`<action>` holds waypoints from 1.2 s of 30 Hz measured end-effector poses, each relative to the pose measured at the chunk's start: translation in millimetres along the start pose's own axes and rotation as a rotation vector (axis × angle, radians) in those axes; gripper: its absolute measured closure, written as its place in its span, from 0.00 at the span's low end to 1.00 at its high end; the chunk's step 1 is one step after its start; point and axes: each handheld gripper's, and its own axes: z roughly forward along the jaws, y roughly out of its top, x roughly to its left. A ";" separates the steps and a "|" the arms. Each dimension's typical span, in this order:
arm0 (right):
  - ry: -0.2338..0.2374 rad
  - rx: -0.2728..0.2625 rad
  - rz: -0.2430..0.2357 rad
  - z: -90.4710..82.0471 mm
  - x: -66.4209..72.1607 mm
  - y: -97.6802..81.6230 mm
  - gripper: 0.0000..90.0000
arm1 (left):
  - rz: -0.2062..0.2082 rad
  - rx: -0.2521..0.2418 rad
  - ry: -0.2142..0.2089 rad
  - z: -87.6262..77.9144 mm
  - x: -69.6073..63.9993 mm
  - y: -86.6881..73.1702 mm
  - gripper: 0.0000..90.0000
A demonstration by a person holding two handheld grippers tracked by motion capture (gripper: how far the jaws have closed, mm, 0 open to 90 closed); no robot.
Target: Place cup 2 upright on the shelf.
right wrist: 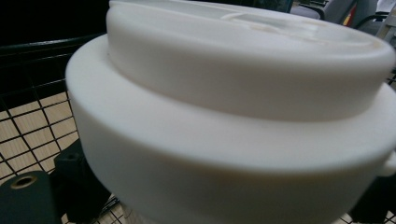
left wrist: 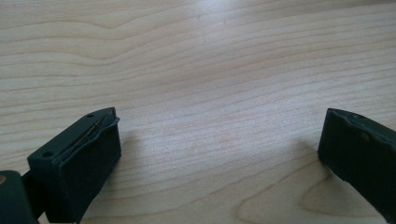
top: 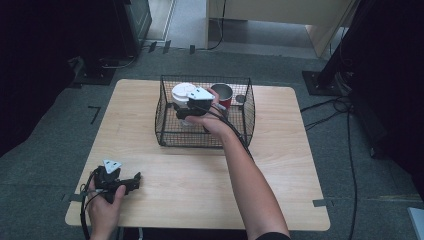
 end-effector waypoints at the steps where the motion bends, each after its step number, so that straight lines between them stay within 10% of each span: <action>1: -0.001 0.003 -0.003 -0.7 -0.1 -0.1 0.09 | 0.000 0.000 0.000 0.0 0.0 0.0 0.00; 36: 0.012 -0.018 -0.103 -39.3 -4.1 13.6 0.00 | -0.001 0.000 0.000 0.0 0.0 0.0 0.00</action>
